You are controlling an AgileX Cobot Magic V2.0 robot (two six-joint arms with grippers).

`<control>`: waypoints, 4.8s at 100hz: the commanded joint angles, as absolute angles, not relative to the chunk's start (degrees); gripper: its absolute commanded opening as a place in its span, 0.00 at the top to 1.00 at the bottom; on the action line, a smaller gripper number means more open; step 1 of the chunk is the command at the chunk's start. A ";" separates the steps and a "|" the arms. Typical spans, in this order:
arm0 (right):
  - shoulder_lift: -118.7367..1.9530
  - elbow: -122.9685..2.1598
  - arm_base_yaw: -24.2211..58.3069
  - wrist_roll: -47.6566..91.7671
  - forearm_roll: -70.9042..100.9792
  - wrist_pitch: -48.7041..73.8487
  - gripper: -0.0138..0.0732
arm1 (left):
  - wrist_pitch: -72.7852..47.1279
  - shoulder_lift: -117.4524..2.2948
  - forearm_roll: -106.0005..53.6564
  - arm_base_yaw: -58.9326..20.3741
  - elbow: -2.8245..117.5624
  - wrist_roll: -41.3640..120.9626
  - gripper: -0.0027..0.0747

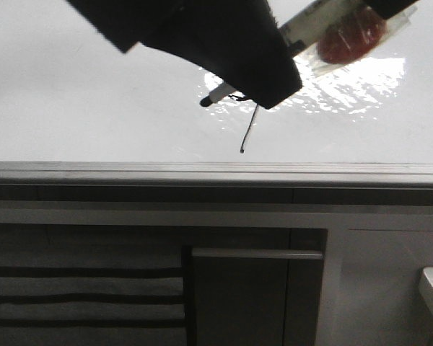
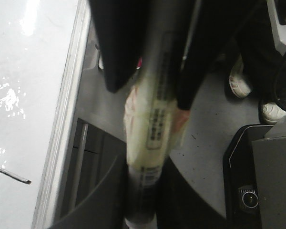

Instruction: Write number 9 on whiteboard

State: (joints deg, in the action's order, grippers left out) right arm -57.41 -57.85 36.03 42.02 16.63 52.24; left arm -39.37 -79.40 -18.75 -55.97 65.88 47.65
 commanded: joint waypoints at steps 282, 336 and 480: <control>-25.14 -36.36 28.15 -9.05 -7.80 36.48 0.92 | -9.86 -32.33 2.71 -16.89 25.94 -3.41 0.85; -25.14 -36.06 28.15 -9.05 -8.90 38.66 0.92 | -9.86 -32.33 2.71 -16.89 25.94 -3.41 0.99; -25.14 -36.06 28.15 -9.05 -8.90 38.95 0.92 | -0.81 1.85 -0.93 -6.72 -1.31 -3.91 0.99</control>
